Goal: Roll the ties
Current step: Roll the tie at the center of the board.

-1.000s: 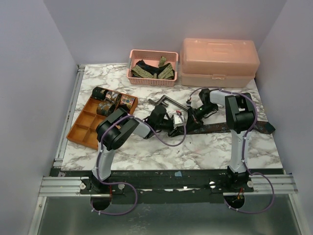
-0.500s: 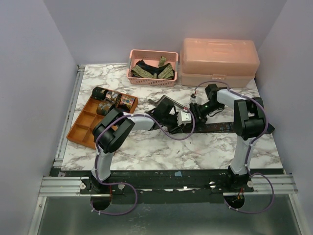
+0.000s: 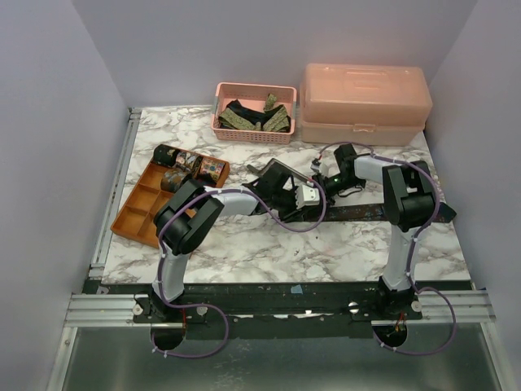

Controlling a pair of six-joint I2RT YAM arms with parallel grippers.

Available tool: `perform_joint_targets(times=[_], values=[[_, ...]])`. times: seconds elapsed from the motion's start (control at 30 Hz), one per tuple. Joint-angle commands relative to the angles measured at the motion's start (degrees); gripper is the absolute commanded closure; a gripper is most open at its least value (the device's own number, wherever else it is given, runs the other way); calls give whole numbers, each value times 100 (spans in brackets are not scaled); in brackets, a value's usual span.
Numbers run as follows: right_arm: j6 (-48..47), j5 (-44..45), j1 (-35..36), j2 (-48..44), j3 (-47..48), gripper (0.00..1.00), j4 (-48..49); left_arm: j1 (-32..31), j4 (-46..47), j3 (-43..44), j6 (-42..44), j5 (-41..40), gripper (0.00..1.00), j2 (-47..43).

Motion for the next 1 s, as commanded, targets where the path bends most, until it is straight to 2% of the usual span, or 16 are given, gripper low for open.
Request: perform_joint_targets(times=[0.0,0.1,0.17,0.4,0.6,0.97], values=[[-439,437,16,341,-31,99,-114,-36,-1230,-203,-19,-365,78,347],[-787,1185,-50,452,-109,100,-276,71,-1075,-217,-255,-156,55,316],[-879,1610,-110,581,-152,100,-279,197,-634,-368,-448,144,47,208],[-938,2724,-139,660,-51,100,-182,348,1318,-1134,-771,829,35,-168],[-903,3338,-147,754,89,100,-196,327,2758,-1342,-1049,1033,33,14],[-990,3480,-142,989,383,100,-340,141,3402,-857,-1425,1051,46,784]])
